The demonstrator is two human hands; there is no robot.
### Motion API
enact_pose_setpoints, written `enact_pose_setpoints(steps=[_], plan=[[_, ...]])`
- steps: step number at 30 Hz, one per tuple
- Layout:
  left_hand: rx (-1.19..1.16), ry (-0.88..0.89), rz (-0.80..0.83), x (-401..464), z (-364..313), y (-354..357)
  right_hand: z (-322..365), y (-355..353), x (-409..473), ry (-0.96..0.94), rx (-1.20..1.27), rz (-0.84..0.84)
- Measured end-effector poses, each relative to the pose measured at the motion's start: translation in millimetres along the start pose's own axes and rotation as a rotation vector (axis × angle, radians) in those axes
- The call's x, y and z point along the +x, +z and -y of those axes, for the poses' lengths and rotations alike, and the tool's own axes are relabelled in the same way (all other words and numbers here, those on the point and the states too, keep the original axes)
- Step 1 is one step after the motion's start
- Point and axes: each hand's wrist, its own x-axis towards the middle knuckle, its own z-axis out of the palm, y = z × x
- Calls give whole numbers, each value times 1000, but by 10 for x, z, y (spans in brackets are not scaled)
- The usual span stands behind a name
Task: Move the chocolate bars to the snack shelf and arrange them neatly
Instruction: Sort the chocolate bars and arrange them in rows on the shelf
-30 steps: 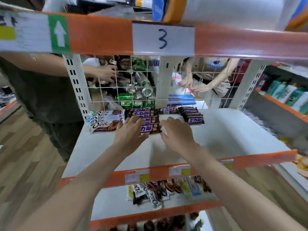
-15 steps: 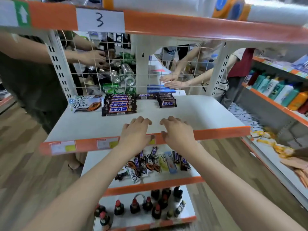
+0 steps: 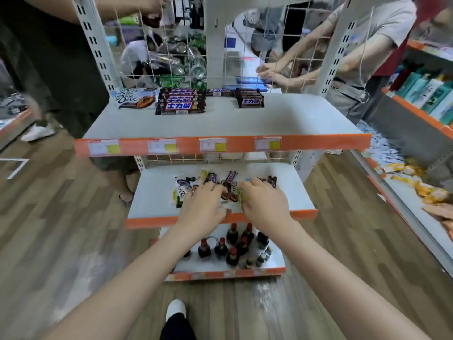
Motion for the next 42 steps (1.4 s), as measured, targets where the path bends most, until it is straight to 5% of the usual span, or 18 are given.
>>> enact_pose_setpoints(steps=[12,24,35,42], plan=[[52,-12,153,-56,299,588,-48,702,-160,38,21,139],[151,44,330,664,949,1373,-262,1735,592,70,73,272],[-16,64,285,1597,1202,2256,-629,2673,1245,109,72,210],[122,102,258,1983,1222,2592,-977,2974,1567,176,92,252]])
